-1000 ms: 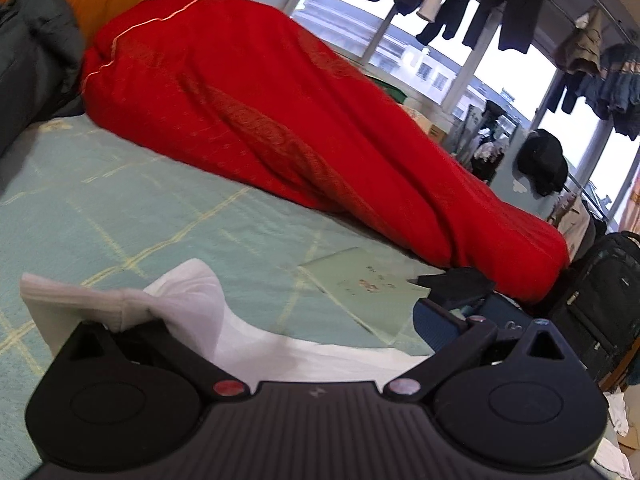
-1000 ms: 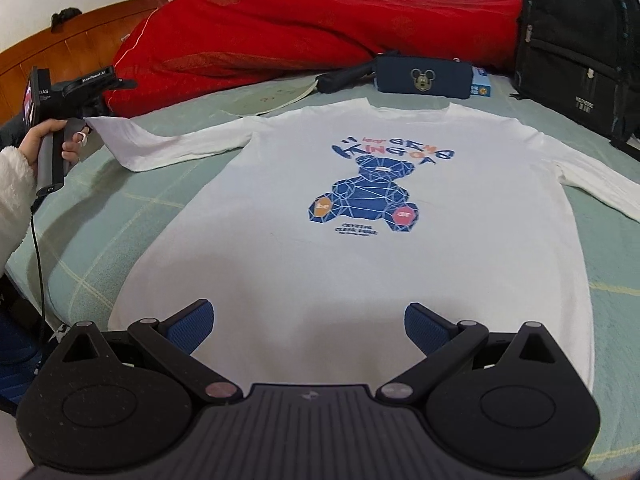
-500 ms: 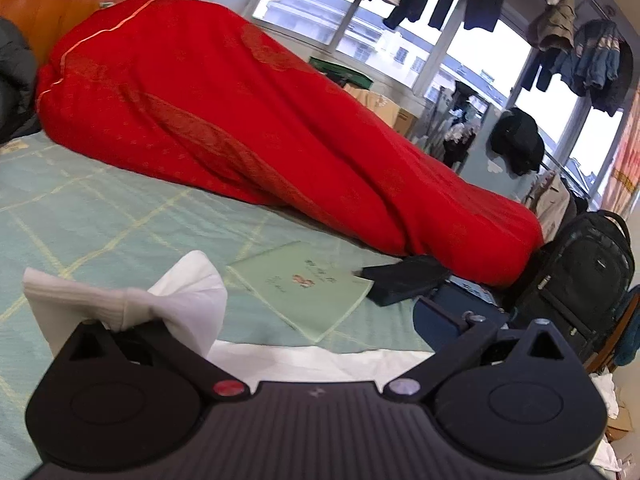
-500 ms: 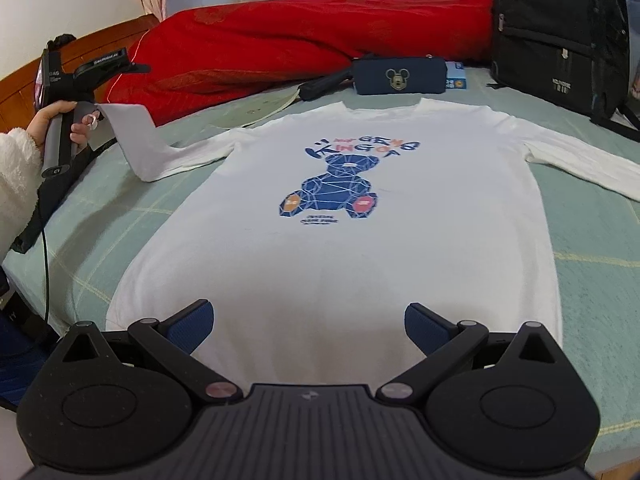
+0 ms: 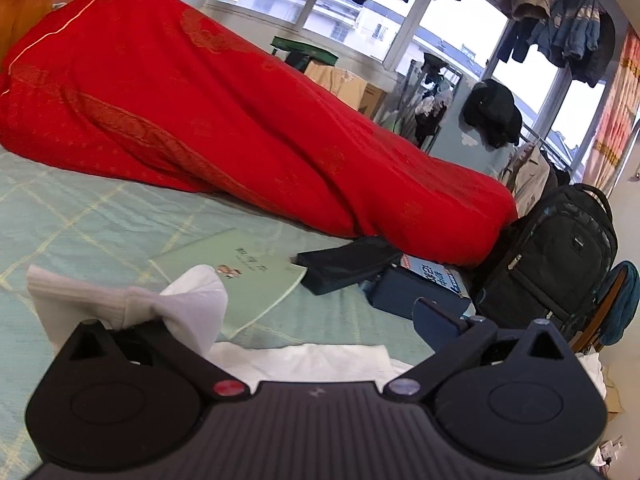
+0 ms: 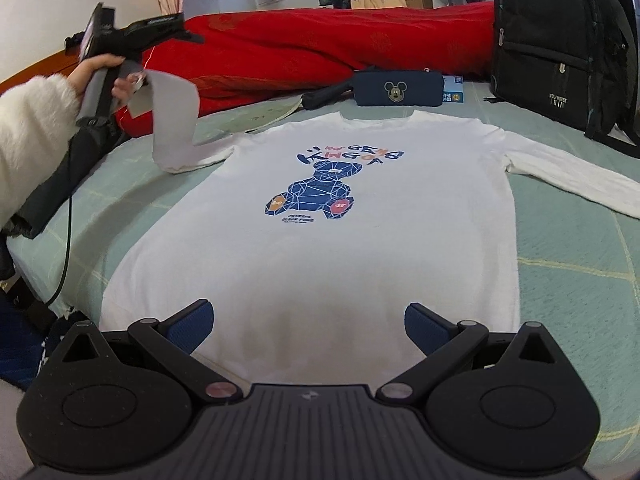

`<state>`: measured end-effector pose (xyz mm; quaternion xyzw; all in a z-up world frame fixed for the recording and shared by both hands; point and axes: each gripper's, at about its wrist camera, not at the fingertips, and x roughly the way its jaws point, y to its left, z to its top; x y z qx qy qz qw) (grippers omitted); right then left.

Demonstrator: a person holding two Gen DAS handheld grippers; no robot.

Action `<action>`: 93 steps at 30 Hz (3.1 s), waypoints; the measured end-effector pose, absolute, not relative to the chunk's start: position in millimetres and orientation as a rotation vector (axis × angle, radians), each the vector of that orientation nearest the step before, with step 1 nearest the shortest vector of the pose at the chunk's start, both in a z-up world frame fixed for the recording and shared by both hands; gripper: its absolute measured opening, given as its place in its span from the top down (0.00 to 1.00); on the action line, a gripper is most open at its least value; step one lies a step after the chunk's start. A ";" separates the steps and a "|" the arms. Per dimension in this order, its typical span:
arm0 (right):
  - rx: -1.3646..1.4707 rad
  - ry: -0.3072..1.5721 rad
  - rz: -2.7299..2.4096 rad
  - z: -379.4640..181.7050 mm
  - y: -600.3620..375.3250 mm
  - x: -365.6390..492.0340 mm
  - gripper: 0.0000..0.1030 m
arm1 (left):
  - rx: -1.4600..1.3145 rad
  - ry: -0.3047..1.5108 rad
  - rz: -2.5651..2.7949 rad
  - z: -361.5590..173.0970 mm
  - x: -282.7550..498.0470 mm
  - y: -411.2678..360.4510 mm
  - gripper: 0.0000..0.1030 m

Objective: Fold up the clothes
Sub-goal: 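Lift the held sleeve with the left gripper and carry it over the shirt body, then lower the sleeve onto the shirt body and open the left gripper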

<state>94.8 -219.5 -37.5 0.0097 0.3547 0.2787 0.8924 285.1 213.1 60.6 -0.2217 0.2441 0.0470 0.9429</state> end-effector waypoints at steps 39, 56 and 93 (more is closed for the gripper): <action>0.183 0.714 0.671 -67.7 -285.1 120.7 0.00 | -0.250 0.629 -0.076 65.0 405.7 3.5 0.01; 0.189 0.716 0.688 -71.6 -289.6 119.3 0.00 | -0.133 0.681 -0.174 59.5 422.4 -73.9 0.01; 0.142 0.755 0.620 -63.3 -272.2 115.6 0.00 | 0.141 0.911 -0.512 -12.7 348.9 -100.8 0.01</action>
